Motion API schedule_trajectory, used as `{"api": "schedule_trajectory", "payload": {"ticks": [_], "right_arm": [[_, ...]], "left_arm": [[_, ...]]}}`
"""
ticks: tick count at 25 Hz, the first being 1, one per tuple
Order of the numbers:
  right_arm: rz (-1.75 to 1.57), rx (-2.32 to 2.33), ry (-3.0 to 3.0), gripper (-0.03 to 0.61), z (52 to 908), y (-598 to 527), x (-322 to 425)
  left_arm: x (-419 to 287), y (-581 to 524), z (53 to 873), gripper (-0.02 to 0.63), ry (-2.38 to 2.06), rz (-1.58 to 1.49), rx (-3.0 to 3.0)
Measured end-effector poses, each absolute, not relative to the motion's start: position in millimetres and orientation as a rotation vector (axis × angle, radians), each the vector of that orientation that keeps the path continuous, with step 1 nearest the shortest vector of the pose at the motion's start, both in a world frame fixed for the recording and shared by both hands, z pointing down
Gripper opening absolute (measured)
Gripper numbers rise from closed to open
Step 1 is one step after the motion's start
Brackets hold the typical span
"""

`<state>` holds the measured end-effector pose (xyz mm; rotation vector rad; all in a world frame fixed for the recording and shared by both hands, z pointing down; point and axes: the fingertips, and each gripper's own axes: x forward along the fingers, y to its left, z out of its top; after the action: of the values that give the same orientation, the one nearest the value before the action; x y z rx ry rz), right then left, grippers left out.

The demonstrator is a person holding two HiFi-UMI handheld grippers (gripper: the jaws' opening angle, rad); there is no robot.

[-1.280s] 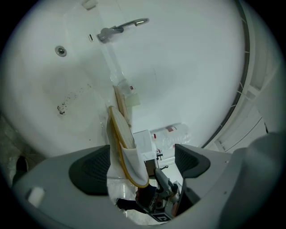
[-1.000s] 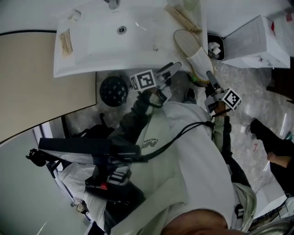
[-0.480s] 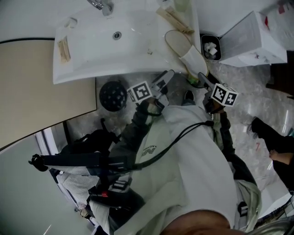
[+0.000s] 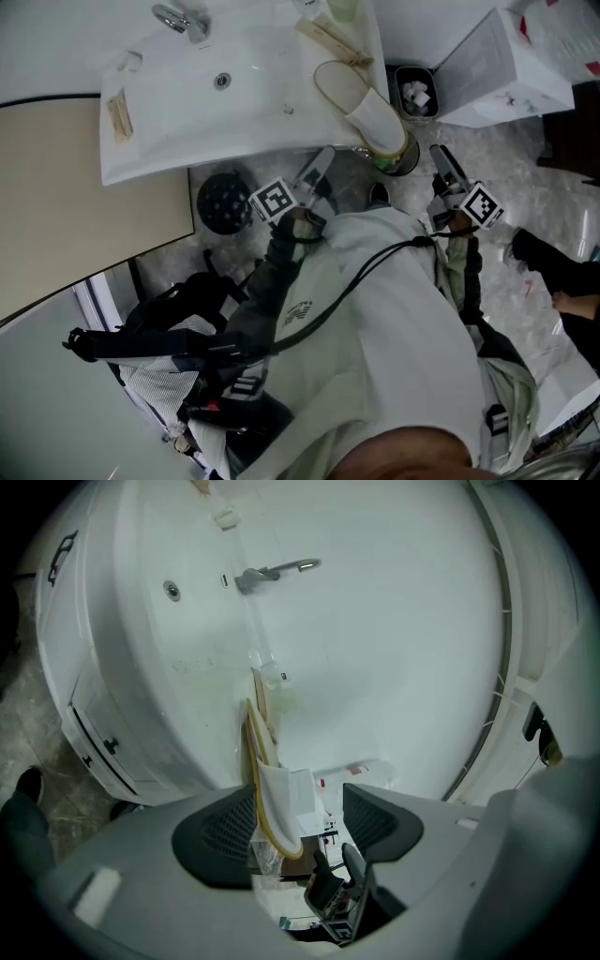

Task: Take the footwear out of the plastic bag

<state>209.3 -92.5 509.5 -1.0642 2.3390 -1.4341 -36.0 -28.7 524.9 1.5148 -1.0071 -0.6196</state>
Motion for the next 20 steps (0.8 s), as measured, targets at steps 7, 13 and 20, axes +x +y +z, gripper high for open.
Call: {"api": "schedule_trajectory", "payload": {"ticks": [7,13,20], "right_arm": [[-1.192,-0.834,2.311,0.139,426.0,-117.9,165.7],[-1.262,-0.687,2.346,0.002,403.0,-104.1,116.7],[-1.443,-0.595,2.404,0.003,433.9,-68.7,88.6]], "left_arm": [[-30.9,-25.8,518.5,0.210,-1.018,-0.669,1.538],[-32.0,-24.7,503.4,0.057,-1.032,-0.748,1.578],[-45.7,-22.3,490.1,0.006,-1.059,-0.851,1.600]]}}
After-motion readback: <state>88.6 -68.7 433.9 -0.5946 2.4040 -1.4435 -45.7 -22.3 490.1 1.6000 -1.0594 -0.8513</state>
